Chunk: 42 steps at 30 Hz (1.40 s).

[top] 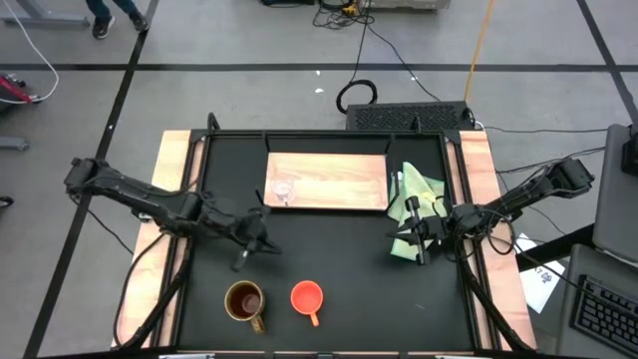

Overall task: Stack small to large cups/mugs on shelf
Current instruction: Put the orange mug on the shelf

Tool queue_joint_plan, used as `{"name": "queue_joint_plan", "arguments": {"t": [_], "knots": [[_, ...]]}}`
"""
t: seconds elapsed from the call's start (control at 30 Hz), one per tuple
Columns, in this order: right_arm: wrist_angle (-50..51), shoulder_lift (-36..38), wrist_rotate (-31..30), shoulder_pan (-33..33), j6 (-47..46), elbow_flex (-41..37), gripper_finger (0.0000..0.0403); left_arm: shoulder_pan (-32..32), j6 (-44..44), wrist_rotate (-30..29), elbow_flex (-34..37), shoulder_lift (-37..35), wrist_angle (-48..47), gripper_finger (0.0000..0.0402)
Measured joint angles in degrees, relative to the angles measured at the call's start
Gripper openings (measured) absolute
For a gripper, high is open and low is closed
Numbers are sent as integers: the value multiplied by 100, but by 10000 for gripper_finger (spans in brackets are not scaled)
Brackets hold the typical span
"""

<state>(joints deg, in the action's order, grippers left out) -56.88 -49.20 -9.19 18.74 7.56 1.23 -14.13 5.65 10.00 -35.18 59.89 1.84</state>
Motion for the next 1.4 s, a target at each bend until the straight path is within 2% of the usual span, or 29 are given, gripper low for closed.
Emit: {"name": "queue_joint_plan", "arguments": {"t": [0.2,0.43,0.6,0.7,0.87,1.13,1.27,1.4], "knots": [[0,-1,0,0,5,0,0,-383,77,-291,-525,785,-124,3],[0,-1,2,0,12,0,0,-782,-96,-461,-1179,1377,-181,5],[15,-1,2,0,16,-2,0,-912,-95,-890,-1745,1669,-926,13],[17,-1,2,0,13,-2,0,-968,-105,-907,-1983,1964,-1242,37],[15,0,2,0,-39,-2,0,-995,-34,-866,-2375,2514,-1373,103],[13,3,2,0,-45,-2,0,-898,361,-855,-3401,3340,-2659,209],[13,3,2,0,-70,-2,0,-826,407,-825,-3829,3665,-3126,239],[20,1,4,0,-75,-2,0,-737,448,-487,-4027,3864,-3239,254]]}}
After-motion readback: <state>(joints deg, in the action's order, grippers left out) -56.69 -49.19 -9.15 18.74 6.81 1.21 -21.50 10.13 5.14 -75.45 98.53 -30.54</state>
